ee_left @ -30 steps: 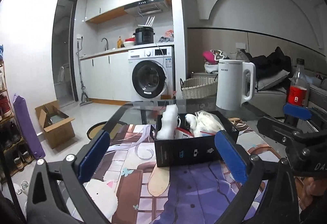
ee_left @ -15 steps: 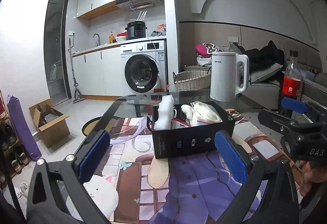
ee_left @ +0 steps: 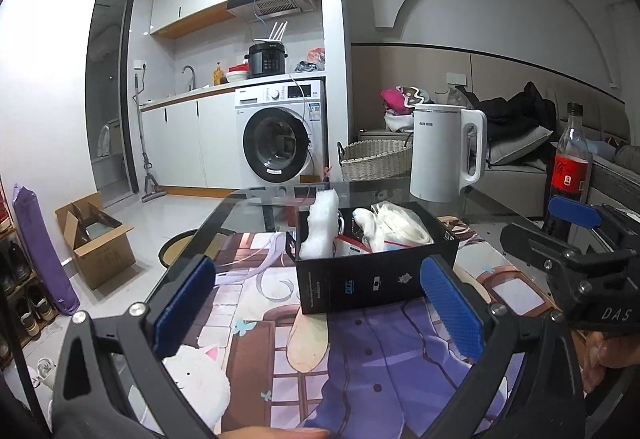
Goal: Organize soft objects
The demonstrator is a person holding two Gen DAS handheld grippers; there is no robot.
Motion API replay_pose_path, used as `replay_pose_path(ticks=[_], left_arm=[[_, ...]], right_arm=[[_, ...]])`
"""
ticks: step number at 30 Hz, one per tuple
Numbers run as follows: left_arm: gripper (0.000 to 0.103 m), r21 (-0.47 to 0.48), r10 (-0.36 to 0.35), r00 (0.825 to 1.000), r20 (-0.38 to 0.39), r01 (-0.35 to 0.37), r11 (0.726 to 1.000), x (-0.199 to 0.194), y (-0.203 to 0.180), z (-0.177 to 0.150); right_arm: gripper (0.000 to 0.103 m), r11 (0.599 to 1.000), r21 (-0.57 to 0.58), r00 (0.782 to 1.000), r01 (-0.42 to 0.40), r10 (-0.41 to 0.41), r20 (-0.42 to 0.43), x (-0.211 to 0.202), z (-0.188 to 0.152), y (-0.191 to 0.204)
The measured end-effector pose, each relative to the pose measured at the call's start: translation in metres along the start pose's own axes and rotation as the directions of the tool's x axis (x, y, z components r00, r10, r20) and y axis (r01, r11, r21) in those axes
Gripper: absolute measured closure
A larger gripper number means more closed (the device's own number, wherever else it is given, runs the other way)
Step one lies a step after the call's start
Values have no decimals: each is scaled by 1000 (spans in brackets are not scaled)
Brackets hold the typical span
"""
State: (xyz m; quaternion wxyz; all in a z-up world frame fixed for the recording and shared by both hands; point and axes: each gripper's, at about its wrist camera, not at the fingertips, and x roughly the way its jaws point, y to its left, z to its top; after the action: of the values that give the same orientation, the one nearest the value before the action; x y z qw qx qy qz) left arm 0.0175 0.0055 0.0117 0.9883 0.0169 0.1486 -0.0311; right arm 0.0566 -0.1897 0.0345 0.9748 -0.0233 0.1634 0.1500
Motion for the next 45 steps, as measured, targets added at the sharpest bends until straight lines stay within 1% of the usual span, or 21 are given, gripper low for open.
replay_pose_path(ticks=[36,45], left_arm=[[0,-17,7,1000,10,-7,1000,-1,2,4],[0,-16,5,1000,9,-4,1000,-1,-3,5]], right_arm=[[1,1000,-1,1000,-10,10,-8,4,-4,2],[1,1000,0,1000,-16,16,-13,3,-4,4]])
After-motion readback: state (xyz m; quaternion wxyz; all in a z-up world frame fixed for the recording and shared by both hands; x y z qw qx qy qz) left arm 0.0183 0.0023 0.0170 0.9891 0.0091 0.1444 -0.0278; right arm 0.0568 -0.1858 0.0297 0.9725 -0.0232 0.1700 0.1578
